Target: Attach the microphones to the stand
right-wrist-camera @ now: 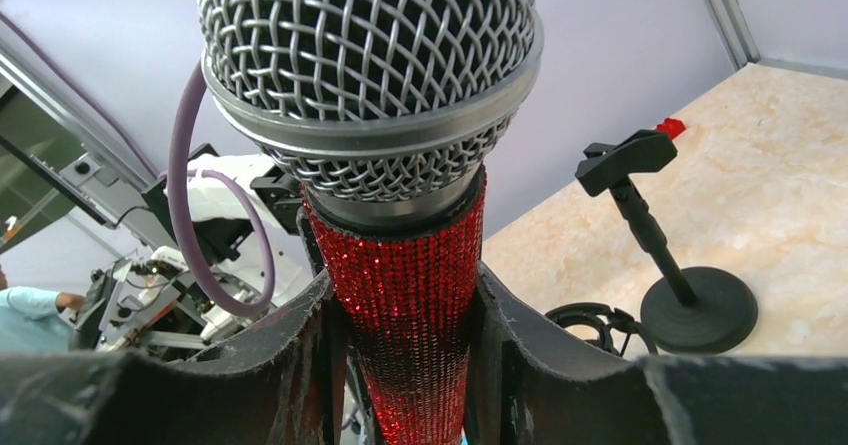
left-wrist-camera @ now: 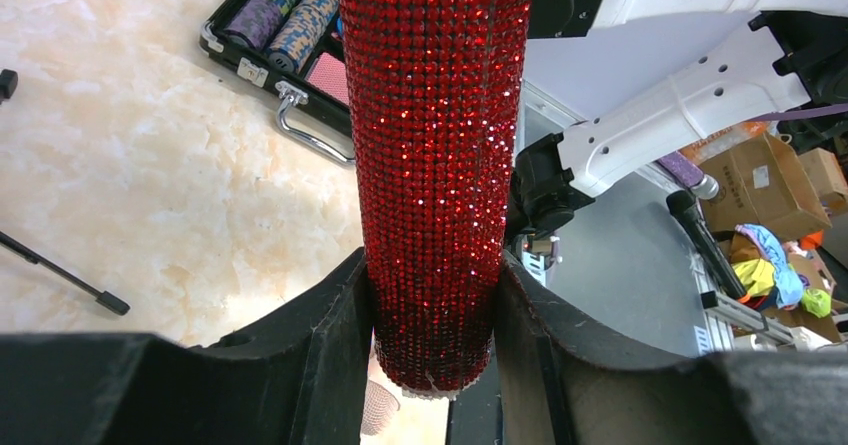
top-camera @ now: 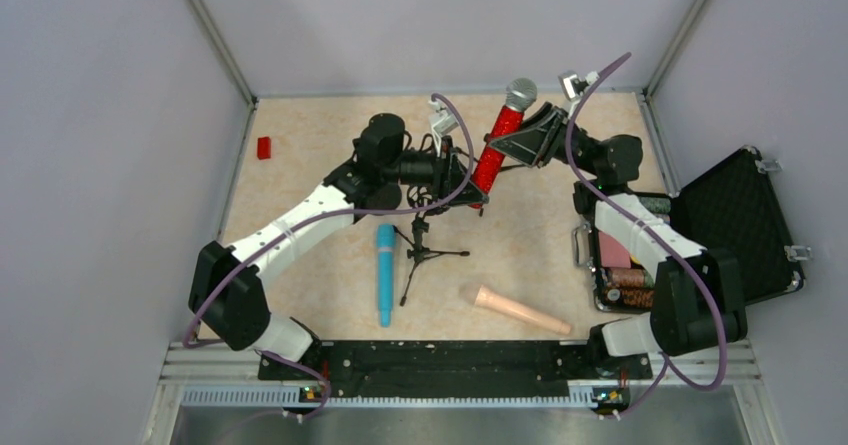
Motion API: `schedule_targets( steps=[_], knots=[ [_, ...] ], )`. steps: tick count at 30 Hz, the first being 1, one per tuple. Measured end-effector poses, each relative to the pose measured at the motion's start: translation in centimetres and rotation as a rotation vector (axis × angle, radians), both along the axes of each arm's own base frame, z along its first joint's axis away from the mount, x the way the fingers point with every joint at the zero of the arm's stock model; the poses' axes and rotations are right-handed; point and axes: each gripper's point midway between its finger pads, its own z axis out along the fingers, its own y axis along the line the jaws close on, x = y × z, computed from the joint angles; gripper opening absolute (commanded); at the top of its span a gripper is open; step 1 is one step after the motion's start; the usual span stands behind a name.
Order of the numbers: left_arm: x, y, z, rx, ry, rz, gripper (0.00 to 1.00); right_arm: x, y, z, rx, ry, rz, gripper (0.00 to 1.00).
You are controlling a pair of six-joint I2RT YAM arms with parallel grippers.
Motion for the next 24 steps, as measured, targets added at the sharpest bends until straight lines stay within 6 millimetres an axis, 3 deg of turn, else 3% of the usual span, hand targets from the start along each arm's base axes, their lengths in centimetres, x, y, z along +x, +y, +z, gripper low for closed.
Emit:
schedule_targets(
  steps=[1,3,5,12,18,21,24],
  knots=[
    [0.0,0.0,-0.1,0.004,-0.002,0.002,0.53,0.0,0.0,0.0,0.000,-0.001,0.000,0.00],
    [0.0,0.0,-0.2,0.009,-0.009,0.004,0.72,0.0,0.0,-0.1,-0.003,-0.004,0.002,0.00],
    [0.3,0.0,-0.3,0.017,-0.031,0.014,0.78,0.0,0.0,-0.2,-0.004,0.007,0.000,0.00],
    [1.4,0.4,0.2,0.032,-0.048,0.063,0.84,0.2,-0.2,-0.2,-0.027,0.014,-0.045,0.00],
    [3.1,1.8,4.3,-0.025,-0.107,0.127,0.85,-0.3,-1.0,0.9,-0.052,-0.045,-0.140,0.00],
    [4.5,3.4,6.9,-0.059,-0.135,0.193,0.85,-0.5,-1.4,0.7,-0.068,-0.061,-0.186,0.00],
    [5.8,5.1,8.2,-0.060,-0.143,0.287,0.86,-0.3,-1.7,0.1,-0.091,-0.058,-0.226,0.00]
  ],
)
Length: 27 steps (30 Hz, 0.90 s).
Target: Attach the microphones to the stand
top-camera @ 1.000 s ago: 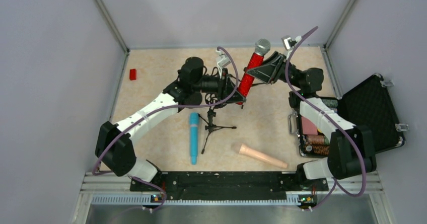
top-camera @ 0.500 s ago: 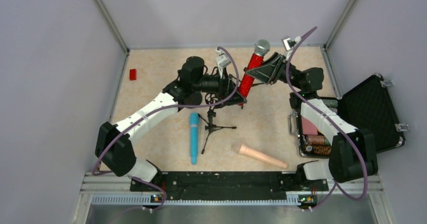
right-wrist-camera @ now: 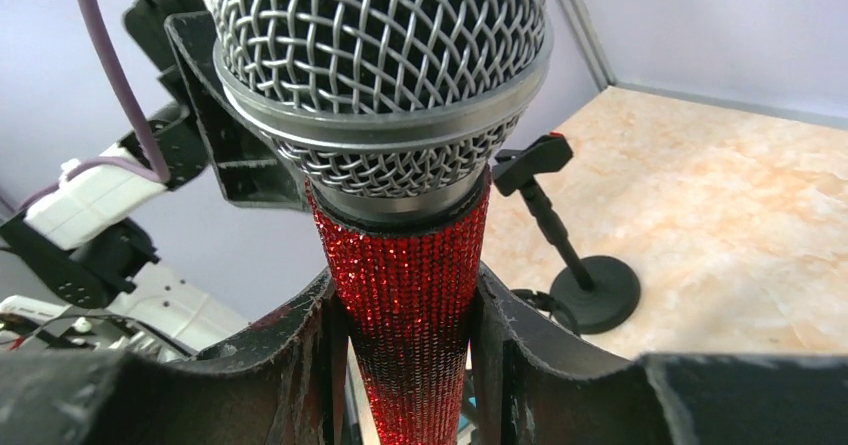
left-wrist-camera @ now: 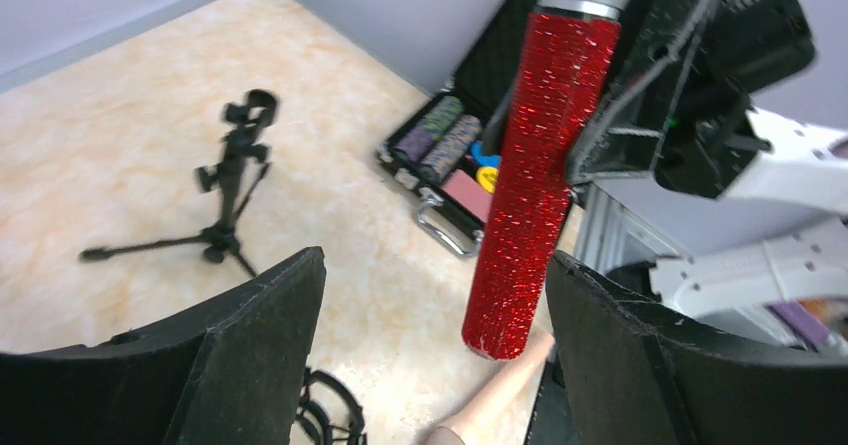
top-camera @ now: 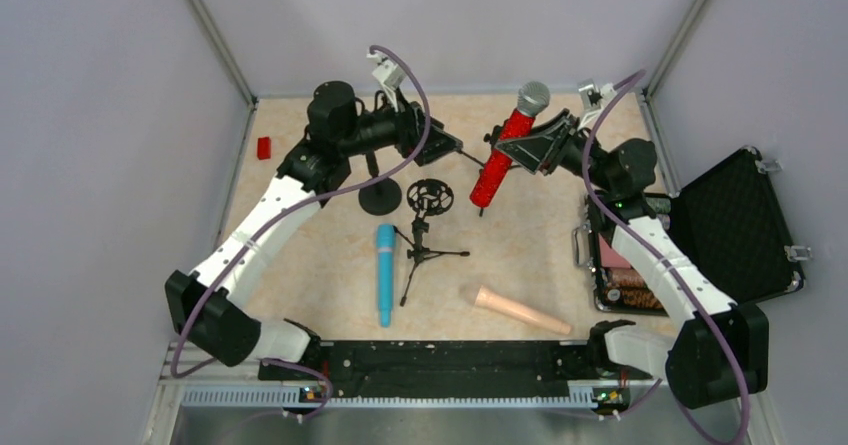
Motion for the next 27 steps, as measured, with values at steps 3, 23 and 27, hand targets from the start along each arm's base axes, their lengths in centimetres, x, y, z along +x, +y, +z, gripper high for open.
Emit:
schedule_targets(
  steps=[3,23,27],
  knots=[
    [1.1,1.9,-0.1,0.032,0.031,0.131,0.87,0.5,-0.2,-0.7,-0.023,0.014,-0.031,0.00],
    [1.5,7.1,-13.2,0.453,0.429,0.455,0.83,2.9,-1.8,-6.0,-0.183,0.137,-0.206,0.00],
    [1.1,6.5,-16.4,0.544,0.486,0.442,0.81,2.8,-2.2,-5.8,-0.192,0.127,-0.231,0.00]
  ],
)
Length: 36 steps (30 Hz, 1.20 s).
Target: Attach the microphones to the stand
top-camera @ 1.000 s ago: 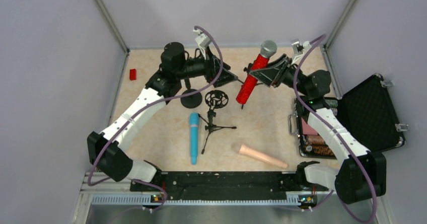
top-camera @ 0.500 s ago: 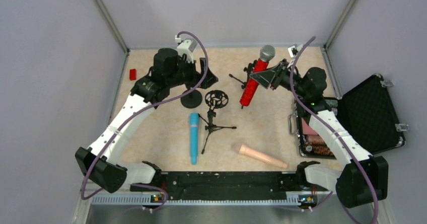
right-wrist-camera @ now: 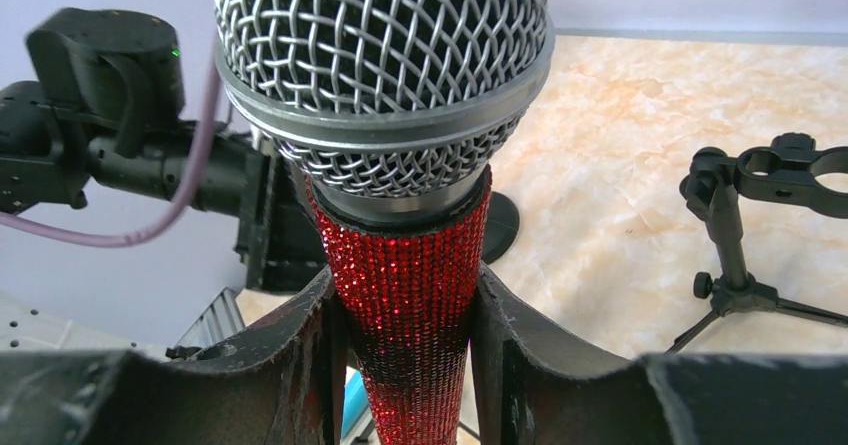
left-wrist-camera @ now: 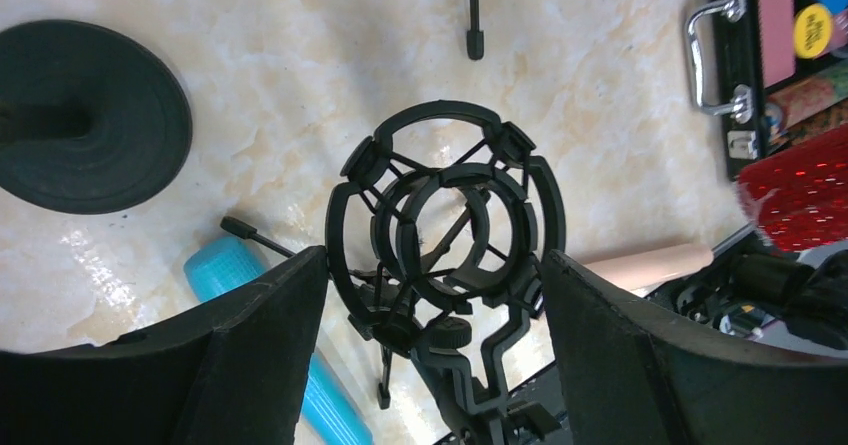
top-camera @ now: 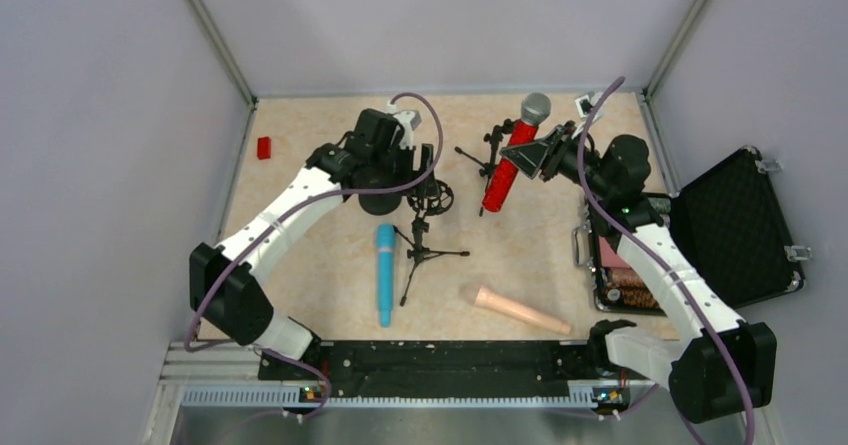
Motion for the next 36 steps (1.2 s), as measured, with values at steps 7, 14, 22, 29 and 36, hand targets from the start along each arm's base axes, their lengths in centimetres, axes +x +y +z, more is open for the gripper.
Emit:
schedule_targets(
  steps=[7,14,22,29,36],
  knots=[
    [-1.3,-2.4,-1.8,0.033,0.039,-0.096,0.78,0.1,-0.3,0.0,-0.005,-0.002,-0.022,0.00],
    [-2.4,-4.2,-1.1,-0.008,0.038,-0.180,0.77,0.2,-0.4,-0.3,-0.012,0.010,-0.030,0.00],
    [-3.4,-5.2,-0.3,-0.054,0.038,-0.267,0.78,0.1,-0.6,-0.1,-0.017,0.006,-0.044,0.00],
    [-2.7,-5.4,1.2,-0.055,-0.024,-0.291,0.83,-0.3,-0.7,-0.1,-0.018,0.004,-0.045,0.00],
    [-1.1,-5.1,4.7,-0.039,-0.165,-0.285,0.85,-1.4,0.2,0.4,-0.020,-0.031,0.003,0.00]
  ],
)
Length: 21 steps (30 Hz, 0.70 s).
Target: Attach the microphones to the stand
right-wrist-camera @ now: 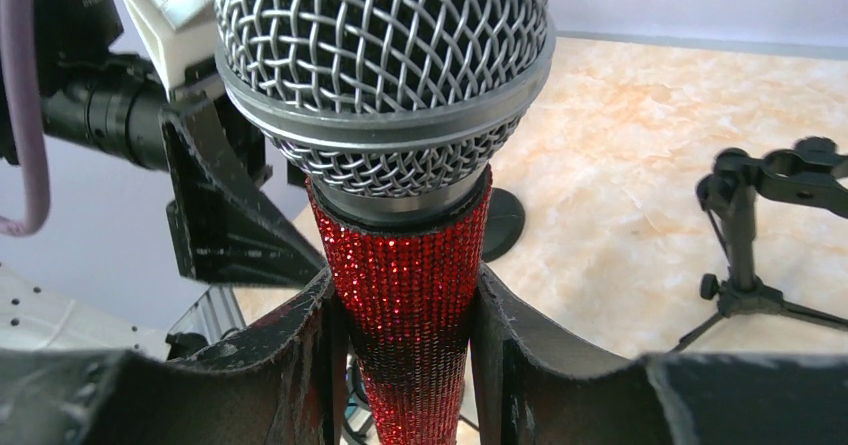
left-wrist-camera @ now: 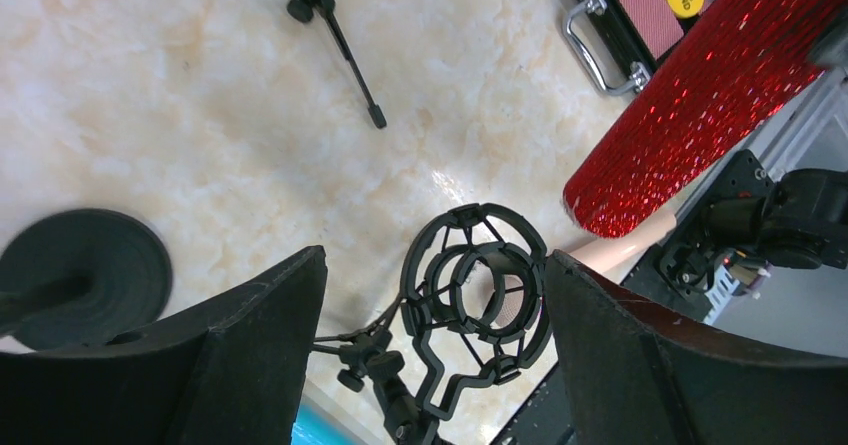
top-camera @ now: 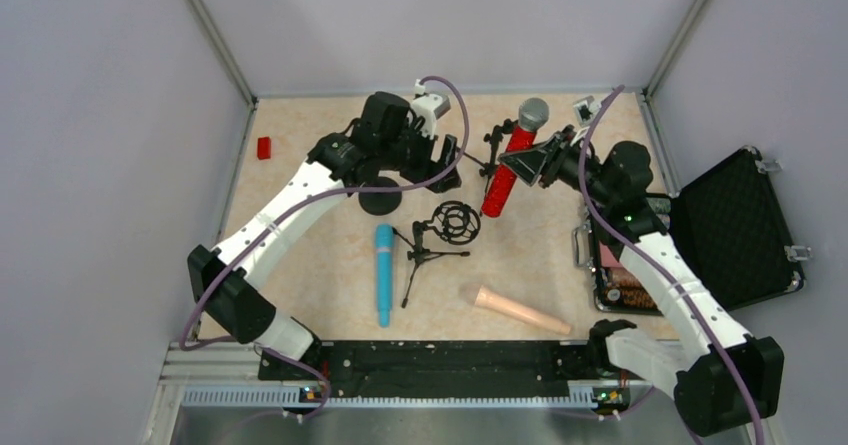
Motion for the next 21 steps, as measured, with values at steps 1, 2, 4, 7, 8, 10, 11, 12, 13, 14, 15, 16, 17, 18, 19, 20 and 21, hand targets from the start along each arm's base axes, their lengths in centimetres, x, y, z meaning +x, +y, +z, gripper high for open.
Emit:
schedule_targets(
  steps=[1,2,4,7,8,10,11,12,13,14,15,16,17,18,19,20,21],
  knots=[
    [0.1,0.1,0.5,-0.002,-0.020,0.002,0.85,-0.3,0.3,0.2,-0.002,-0.013,0.011,0.00],
    [0.3,0.3,1.2,-0.004,-0.043,0.007,0.85,-0.5,0.5,0.4,-0.003,-0.024,0.022,0.00],
    [0.6,0.4,2.6,-0.013,-0.086,0.010,0.85,-1.0,1.1,0.8,-0.005,-0.049,0.042,0.00],
    [1.1,0.4,5.0,-0.035,-0.151,0.018,0.85,-1.5,1.7,1.2,-0.001,-0.074,0.069,0.00],
    [1.3,0.4,5.7,-0.042,-0.173,0.021,0.85,-1.6,1.8,1.2,0.001,-0.082,0.072,0.00],
    [1.6,0.4,7.1,-0.055,-0.210,0.027,0.85,-1.8,1.9,1.2,0.009,-0.098,0.075,0.00],
    [1.8,0.5,7.7,-0.061,-0.228,0.034,0.86,-2.0,2.0,1.1,0.012,-0.103,0.078,0.00],
    [1.9,0.6,8.2,-0.067,-0.241,0.040,0.87,-2.2,2.1,1.0,0.019,-0.110,0.083,0.00],
    [2.0,0.6,8.6,-0.071,-0.254,0.047,0.88,-2.3,2.2,1.0,0.024,-0.116,0.088,0.00],
    [2.1,0.7,9.0,-0.076,-0.264,0.054,0.89,-2.4,2.3,1.1,0.032,-0.122,0.092,0.00],
    [2.2,0.7,9.2,-0.079,-0.273,0.059,0.90,-2.5,2.4,1.2,0.036,-0.127,0.096,0.00],
    [2.3,0.8,9.4,-0.083,-0.276,0.063,0.91,-2.6,2.5,1.4,0.044,-0.133,0.100,0.00],
    [2.4,0.8,9.5,-0.087,-0.280,0.067,0.92,-2.7,2.6,1.8,0.051,-0.145,0.104,0.00],
    [2.5,0.9,9.6,-0.089,-0.280,0.071,0.92,-2.8,2.7,2.0,0.057,-0.154,0.107,0.00],
    [2.6,0.9,9.6,-0.092,-0.277,0.074,0.92,-2.9,2.7,2.3,0.061,-0.164,0.113,0.00],
    [2.6,0.9,9.6,-0.095,-0.274,0.076,0.92,-3.0,2.8,2.5,0.067,-0.170,0.119,0.00],
    [2.7,1.0,9.7,-0.100,-0.271,0.080,0.93,-3.1,2.9,2.7,0.072,-0.181,0.125,0.00]
  ],
)
